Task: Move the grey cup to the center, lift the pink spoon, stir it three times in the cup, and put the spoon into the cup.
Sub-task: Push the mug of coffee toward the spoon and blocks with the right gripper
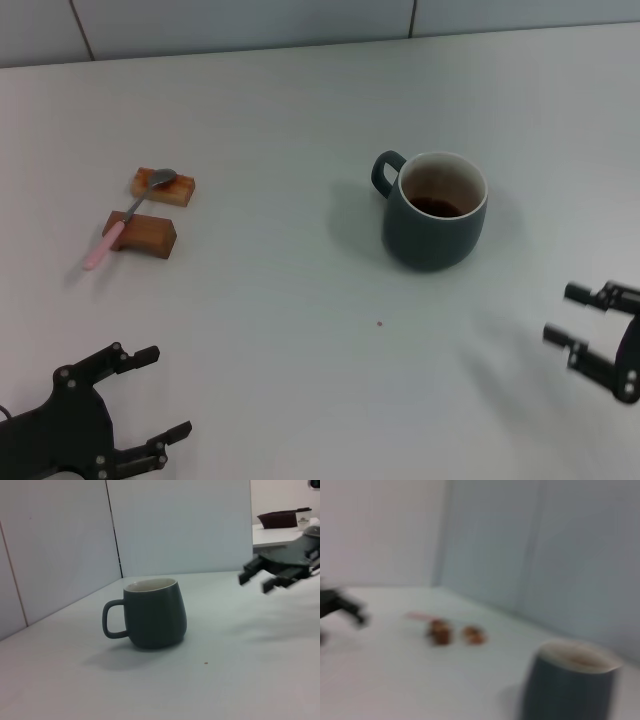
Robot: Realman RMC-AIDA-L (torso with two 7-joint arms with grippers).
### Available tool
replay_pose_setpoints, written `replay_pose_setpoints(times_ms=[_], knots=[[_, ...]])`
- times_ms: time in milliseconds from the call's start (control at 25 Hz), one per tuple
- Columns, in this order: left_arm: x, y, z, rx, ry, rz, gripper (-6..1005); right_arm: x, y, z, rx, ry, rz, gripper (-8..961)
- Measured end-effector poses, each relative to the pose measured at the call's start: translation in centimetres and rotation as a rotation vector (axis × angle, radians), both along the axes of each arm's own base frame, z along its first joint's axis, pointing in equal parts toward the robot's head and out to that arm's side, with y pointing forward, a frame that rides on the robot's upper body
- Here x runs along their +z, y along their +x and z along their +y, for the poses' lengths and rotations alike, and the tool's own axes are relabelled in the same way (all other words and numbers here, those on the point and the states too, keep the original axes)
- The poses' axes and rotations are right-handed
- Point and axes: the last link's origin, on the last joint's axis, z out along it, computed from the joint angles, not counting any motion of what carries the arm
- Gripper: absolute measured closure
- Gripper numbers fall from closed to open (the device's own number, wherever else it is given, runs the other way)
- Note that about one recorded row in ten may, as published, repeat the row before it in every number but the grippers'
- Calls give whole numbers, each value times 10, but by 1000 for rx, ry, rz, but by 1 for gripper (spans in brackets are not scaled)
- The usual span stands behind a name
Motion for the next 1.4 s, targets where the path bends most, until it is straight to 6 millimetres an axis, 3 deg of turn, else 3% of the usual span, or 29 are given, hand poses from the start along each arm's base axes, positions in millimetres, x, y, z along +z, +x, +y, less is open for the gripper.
replay_pose_setpoints(times_ms=[120,200,440,640,1000,1400], knots=[[0,0,0,0,2,-1,170,1,1,3,-15,59,11,253],[0,0,0,0,2,-1,170,1,3,7,-34,89,9,485],[1,1,0,-2,4,-5,169,-4,1,20,-28,134,-24,701],[1,1,1,-1,6,-6,170,-4,-2,36,-6,179,-58,815],[1,1,1,-3,7,-8,169,-3,-9,79,30,300,-194,814],[0,3,5,-9,8,-11,169,-29,-17,89,128,372,-353,815]])
